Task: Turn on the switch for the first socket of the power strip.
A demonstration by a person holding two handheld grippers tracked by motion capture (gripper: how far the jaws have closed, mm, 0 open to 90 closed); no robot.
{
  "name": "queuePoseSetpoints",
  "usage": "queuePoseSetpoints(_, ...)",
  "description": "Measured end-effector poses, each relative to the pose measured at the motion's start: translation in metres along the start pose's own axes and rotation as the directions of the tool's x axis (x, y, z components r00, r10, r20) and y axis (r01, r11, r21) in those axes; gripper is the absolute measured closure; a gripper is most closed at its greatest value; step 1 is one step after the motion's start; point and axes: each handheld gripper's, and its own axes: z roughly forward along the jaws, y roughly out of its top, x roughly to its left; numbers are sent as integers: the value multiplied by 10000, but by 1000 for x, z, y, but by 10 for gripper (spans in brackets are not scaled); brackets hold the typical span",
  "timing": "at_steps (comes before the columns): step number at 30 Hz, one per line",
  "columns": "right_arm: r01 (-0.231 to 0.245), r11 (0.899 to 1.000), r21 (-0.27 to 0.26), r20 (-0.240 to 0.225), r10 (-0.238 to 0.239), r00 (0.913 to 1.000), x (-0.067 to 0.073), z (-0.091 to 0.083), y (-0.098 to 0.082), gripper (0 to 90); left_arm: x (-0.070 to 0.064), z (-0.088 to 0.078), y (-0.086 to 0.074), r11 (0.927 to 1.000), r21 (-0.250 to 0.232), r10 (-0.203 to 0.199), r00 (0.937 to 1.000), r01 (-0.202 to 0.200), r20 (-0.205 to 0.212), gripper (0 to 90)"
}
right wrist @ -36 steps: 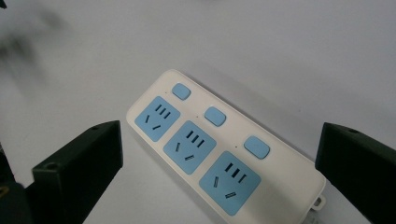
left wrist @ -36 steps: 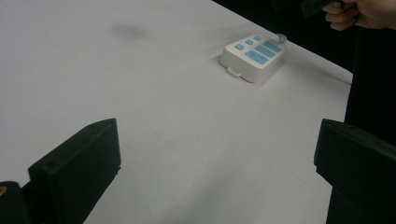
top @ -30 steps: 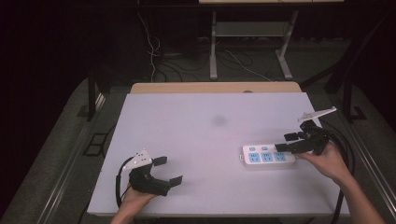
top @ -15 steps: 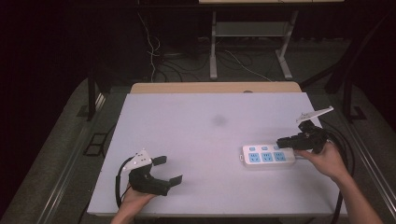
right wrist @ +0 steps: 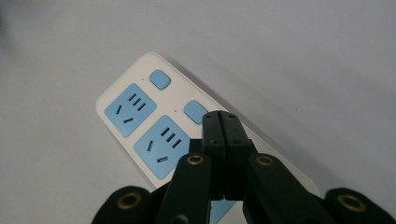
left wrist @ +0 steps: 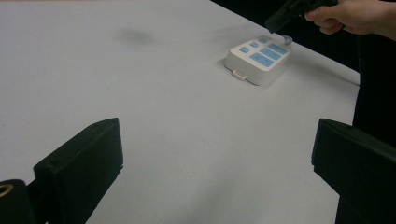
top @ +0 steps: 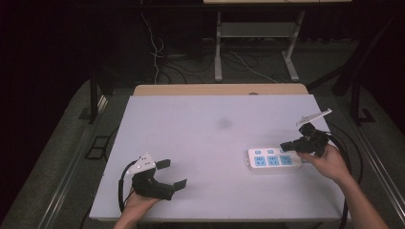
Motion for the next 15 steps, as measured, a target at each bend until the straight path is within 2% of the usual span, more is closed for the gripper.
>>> queuePoseSetpoints(11, -179, 9984, 527, 264, 165, 9995, -11, 12, -1, 895, 0, 1, 0, 10000, 62, 22, 10000, -22, -13, 5)
queuePoseSetpoints(15, -371, 9981, 493, 40, 370, 9993, -13, 13, -1, 895, 0, 2, 0, 9999, 92, 48, 10000, -48, -12, 5)
